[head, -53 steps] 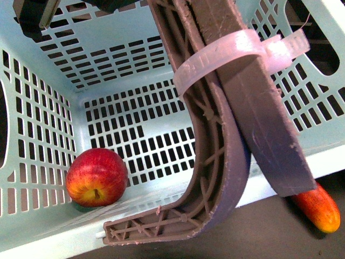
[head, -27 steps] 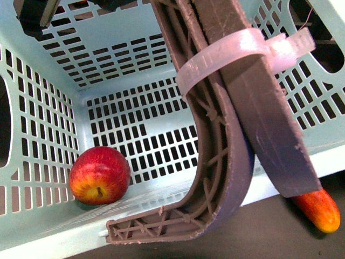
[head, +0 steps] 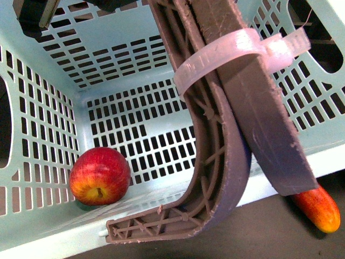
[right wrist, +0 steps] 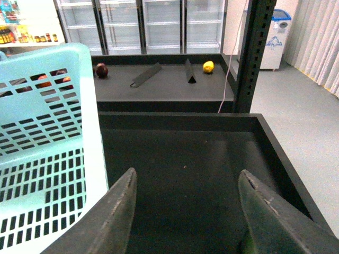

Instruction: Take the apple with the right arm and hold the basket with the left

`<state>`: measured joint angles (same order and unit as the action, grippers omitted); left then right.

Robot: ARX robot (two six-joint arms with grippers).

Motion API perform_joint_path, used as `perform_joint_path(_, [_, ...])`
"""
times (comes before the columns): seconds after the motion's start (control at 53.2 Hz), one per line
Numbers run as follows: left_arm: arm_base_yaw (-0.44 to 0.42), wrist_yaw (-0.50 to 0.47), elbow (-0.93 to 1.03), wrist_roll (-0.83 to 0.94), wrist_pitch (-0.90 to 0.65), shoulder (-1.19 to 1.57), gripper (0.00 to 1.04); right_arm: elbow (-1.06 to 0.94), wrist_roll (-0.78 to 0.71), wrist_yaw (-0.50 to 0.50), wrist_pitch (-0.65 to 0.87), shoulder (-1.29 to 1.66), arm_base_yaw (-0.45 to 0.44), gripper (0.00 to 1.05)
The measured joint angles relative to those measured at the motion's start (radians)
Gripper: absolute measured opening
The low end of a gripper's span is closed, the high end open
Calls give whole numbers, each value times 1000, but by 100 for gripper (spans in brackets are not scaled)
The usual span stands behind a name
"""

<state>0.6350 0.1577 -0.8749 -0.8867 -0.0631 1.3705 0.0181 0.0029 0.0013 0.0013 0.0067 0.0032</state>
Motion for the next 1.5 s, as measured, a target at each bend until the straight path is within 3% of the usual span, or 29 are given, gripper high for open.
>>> perform_joint_path(0.188, [0,0,0,0,0,0,14,0,0,0,0,0,0,97])
perform_joint_path(0.226, [0,-2,0,-1,0,0,14,0,0,0,0,0,0,97])
perform_joint_path(0.244, [7,-42,-3,-17,8,0,14,0,0,0,0,0,0,96])
perform_joint_path(0.319, [36,-381,-56,-220,84,23,14,0,0,-3,-1,0,0,96])
perform_joint_path(0.395, [15,-590,-87,-401,93,39,14,0,0,-1,-1,-2,0,96])
perform_joint_path(0.489, [-50,-690,-122,-496,135,48,14,0,0,1,-1,-2,0,96])
perform_joint_path(0.658, [-175,-673,-143,-610,170,78,14,0,0,0,-1,-2,0,96])
perform_joint_path(0.846, [-311,-546,-177,-687,169,220,14,0,0,-1,-1,-2,0,96])
perform_joint_path(1.503, [-491,-443,-288,-654,95,490,14,0,0,-1,-1,-2,0,96])
